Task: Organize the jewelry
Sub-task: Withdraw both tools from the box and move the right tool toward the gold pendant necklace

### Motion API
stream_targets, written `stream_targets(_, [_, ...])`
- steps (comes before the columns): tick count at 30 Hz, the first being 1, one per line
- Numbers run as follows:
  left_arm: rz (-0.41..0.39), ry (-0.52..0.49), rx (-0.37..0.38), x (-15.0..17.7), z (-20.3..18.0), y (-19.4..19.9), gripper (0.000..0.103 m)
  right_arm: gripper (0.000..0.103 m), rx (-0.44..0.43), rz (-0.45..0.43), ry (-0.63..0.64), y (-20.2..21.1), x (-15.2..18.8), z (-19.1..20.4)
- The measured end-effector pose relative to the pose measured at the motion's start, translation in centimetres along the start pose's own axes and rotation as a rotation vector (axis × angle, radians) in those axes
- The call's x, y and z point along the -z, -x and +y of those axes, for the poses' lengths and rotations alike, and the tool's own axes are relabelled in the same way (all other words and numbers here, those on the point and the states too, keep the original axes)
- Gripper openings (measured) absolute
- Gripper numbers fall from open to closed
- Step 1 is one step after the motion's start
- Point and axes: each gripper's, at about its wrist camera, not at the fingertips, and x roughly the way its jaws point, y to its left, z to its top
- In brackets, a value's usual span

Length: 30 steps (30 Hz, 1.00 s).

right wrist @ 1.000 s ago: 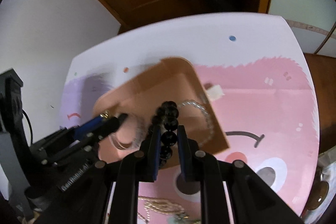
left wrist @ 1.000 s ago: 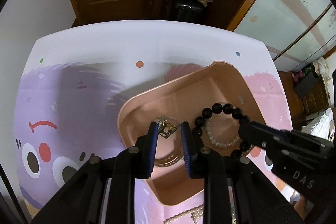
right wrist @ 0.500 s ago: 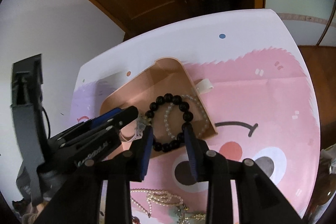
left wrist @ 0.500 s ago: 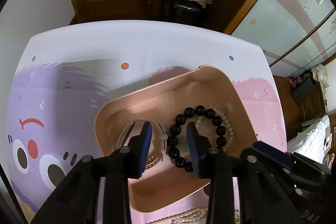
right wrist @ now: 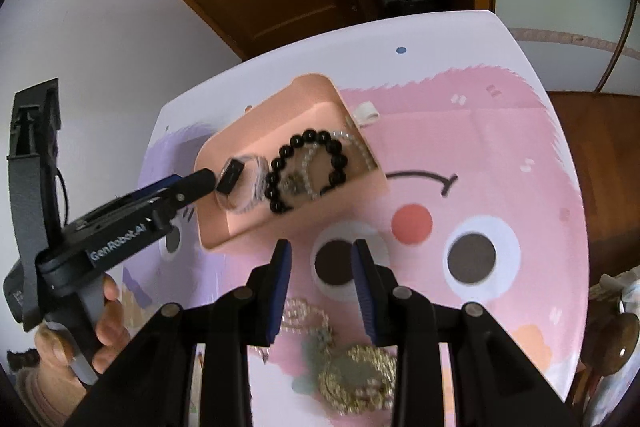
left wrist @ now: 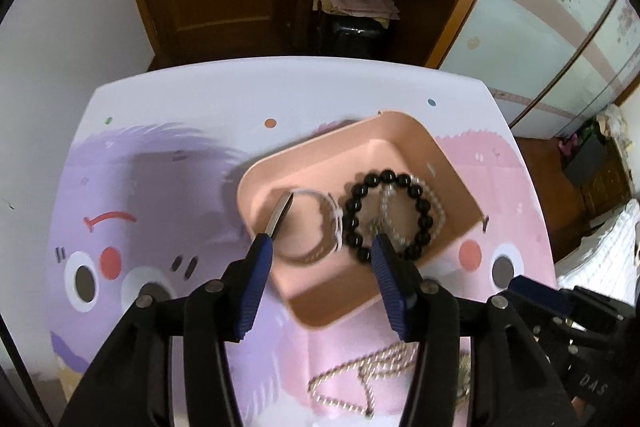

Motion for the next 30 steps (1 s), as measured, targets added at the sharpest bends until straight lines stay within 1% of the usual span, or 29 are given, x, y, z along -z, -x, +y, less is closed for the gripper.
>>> stream_targets(2, [-0.026,-0.021,0.006,0.9,-0.1,1.2,0.052,0.031,0.001,-0.002,0.007,0.5,0.9,0.0])
stream_targets(5, [-0.057,-0.083,-0.006,2.8,-0.9,3.1,0.064,0.031,-0.001,-0.002,0.005,1.2,2.1,-0.1])
stream_targets(6, [-0.054,-0.096,-0.006,3.2,-1.1,3.4,0.066,0.031,-0.004,-0.002,0.004,1.5,2.5,-0.2])
stream_targets(8, [-0.014,-0.12,-0.009,4.2,-1.4,4.1,0.068,0.031,0.0,-0.01,0.008,2.2,3.3,-0.1])
stream_targets(11, [0.029,-0.089,0.003,5.4,-1.0,4.7,0.068,0.031,0.016,-0.023,0.031,3.0,4.5,0.4])
stream_targets(13, [0.037,-0.081,0.005,6.3,-0.8,5.1,0.069,0.031,0.012,-0.028,0.039,3.4,5.4,0.7])
stream_targets(14, [0.037,-0.081,-0.002,6.8,-0.6,5.4,0.074,0.031,0.009,-0.029,0.039,3.7,5.9,0.8])
stream_targets(15, [0.034,-0.08,-0.009,7.2,-0.4,5.6,0.082,0.031,0.006,-0.031,0.039,3.9,6.4,0.8])
stream_targets(16, [0.024,-0.076,-0.008,7.8,-0.2,5.9,0.084,0.031,0.003,-0.033,0.041,4.0,6.8,0.9])
stream_targets(20, [0.005,-0.065,-0.016,9.9,0.7,6.5,0.084,0.031,-0.007,-0.031,0.037,4.5,8.8,0.5])
stream_targets(22, [0.003,-0.059,-0.027,11.0,1.2,6.6,0.084,0.031,-0.014,-0.025,0.022,4.6,9.8,0.0])
stream_targets(24, [0.006,-0.052,-0.023,12.1,1.5,6.5,0.084,0.031,-0.008,-0.023,0.008,4.5,10.5,-0.5])
stream_targets(30, [-0.008,-0.078,-0.033,15.5,1.2,6.3,0.084,0.031,0.007,-0.037,-0.066,4.6,12.8,-2.3])
